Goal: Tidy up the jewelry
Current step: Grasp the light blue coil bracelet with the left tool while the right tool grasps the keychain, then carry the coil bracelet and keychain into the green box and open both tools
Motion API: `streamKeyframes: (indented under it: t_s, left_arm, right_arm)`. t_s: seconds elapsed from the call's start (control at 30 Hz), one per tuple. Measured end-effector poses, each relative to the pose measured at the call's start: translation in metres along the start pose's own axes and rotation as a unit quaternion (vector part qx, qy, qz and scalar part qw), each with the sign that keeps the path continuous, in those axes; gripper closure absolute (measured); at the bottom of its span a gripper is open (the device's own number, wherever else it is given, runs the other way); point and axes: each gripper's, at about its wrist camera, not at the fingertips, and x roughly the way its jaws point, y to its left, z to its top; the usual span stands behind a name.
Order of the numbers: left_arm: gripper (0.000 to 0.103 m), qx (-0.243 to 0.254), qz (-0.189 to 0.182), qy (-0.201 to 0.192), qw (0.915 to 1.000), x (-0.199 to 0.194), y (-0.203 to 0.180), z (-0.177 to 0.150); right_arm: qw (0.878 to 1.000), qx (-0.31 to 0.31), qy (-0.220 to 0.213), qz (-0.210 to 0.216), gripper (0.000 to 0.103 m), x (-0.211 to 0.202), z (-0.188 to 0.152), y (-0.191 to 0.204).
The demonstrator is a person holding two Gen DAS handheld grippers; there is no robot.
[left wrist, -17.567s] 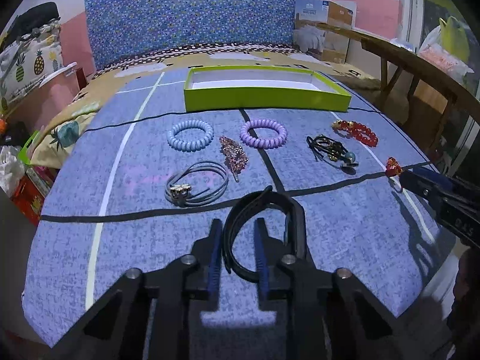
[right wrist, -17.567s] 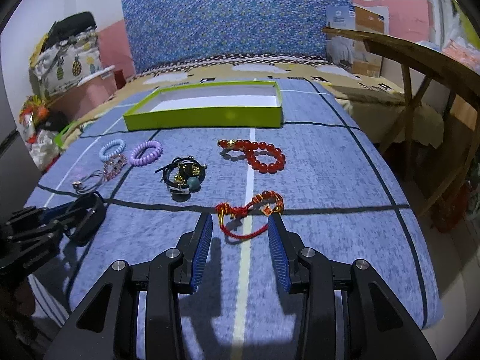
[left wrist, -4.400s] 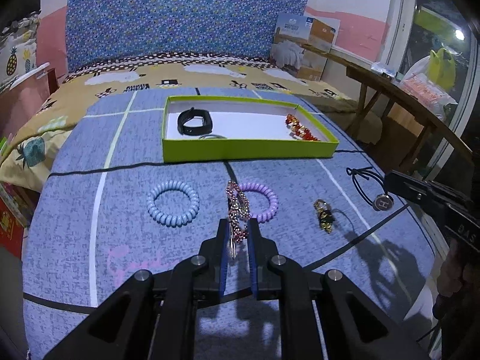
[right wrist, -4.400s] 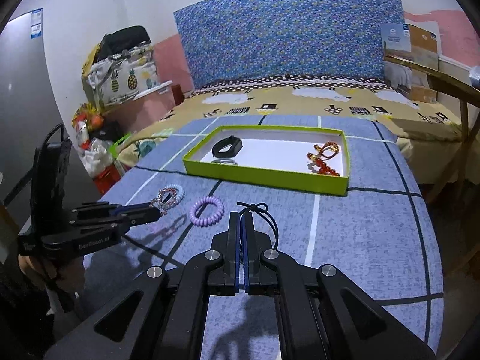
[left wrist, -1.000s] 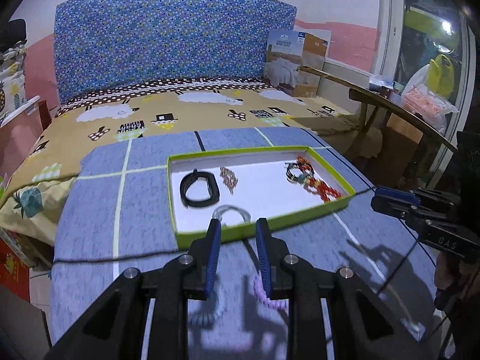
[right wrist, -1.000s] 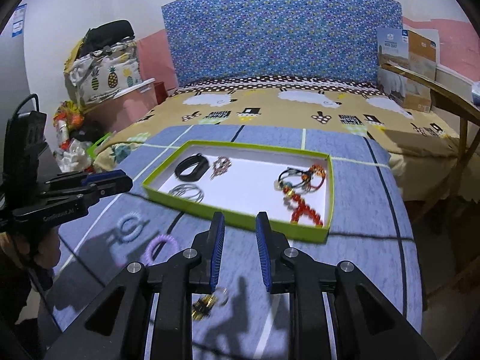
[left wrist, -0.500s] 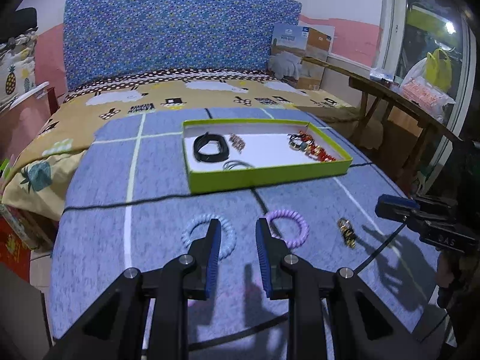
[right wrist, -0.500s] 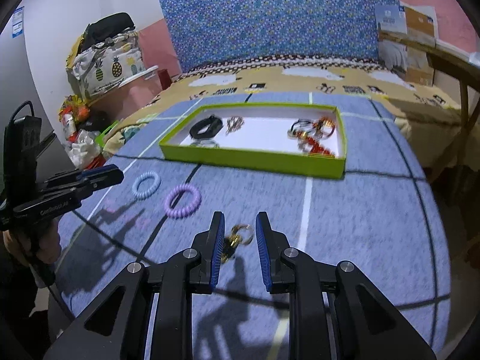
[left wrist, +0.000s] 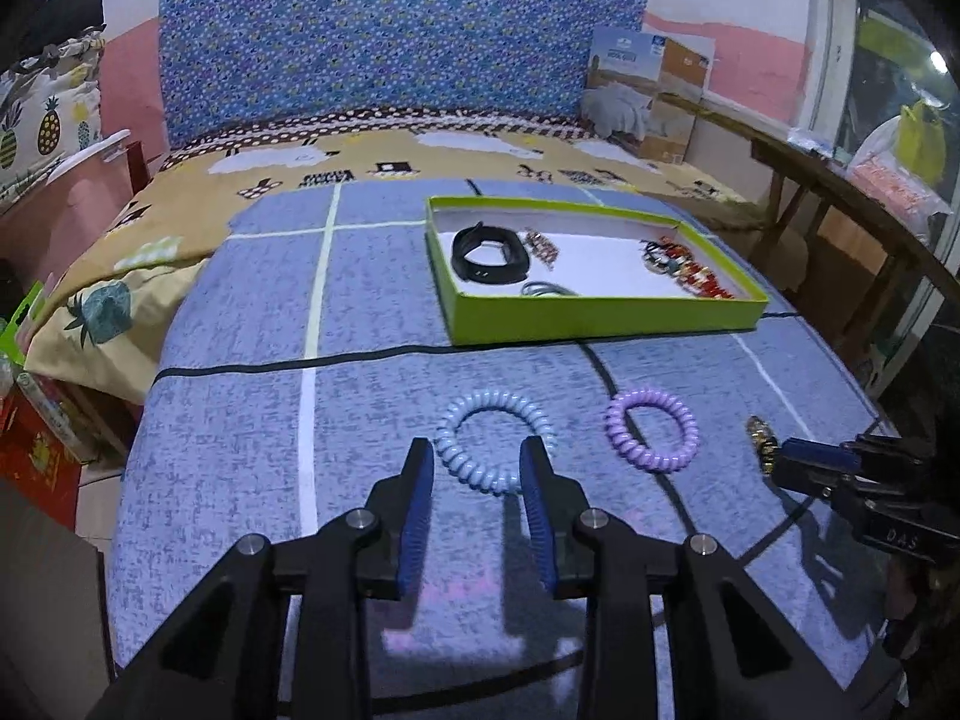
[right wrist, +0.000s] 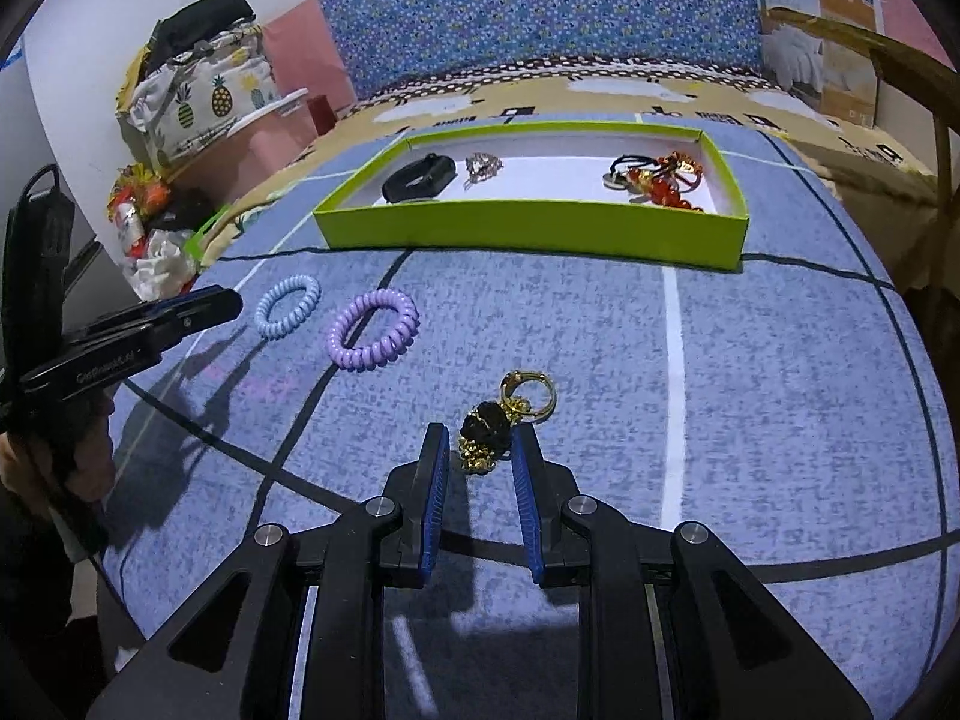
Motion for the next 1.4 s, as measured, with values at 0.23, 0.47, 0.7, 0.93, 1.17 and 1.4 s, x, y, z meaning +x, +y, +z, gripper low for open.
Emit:
streamKeyframes:
  t_s: [0.23, 0.47, 0.7, 0.93, 1.17, 1.4]
  left_arm:
    - [0.072, -0.004, 0.028, 0.042, 0.9987, 0.026, -0.001, 0.007]
    - [0.087, 0.023, 0.046, 0.052, 0.9973, 0.034, -0.014, 0.008]
    - [0.093, 0.017, 0.037, 0.046, 0.9981, 0.027, -0.013, 0.005]
    - [0.093, 0.019, 0.022, 0.032, 0.9991, 0.013, -0.017, 0.000]
    - [0.093, 0.012, 0.015, 0.027, 0.9995, 0.006, -0.017, -0.001]
    - [0.093, 0.014, -0.001, 0.009, 0.9999, -0.007, -0.022, 0.004]
  right_arm:
    - [1.000, -0.018, 0.006, -0.024, 0.081, 0.004, 0.004, 0.009]
    - [0.999, -0.032, 0.006, -0.039, 0.085, 0.005, 0.003, 0.016]
    - [0.999, -0.030, -0.001, -0.023, 0.088, 0.000, 0.000, 0.018]
    - [0.999, -0.036, -0.011, -0.010, 0.090, -0.008, -0.002, 0.022]
    - [0.999, -0.034, -0.018, -0.005, 0.090, -0.014, -0.004, 0.022]
    - [0.999, -0.032, -0.041, 0.006, 0.090, -0.029, 0.000, 0.022]
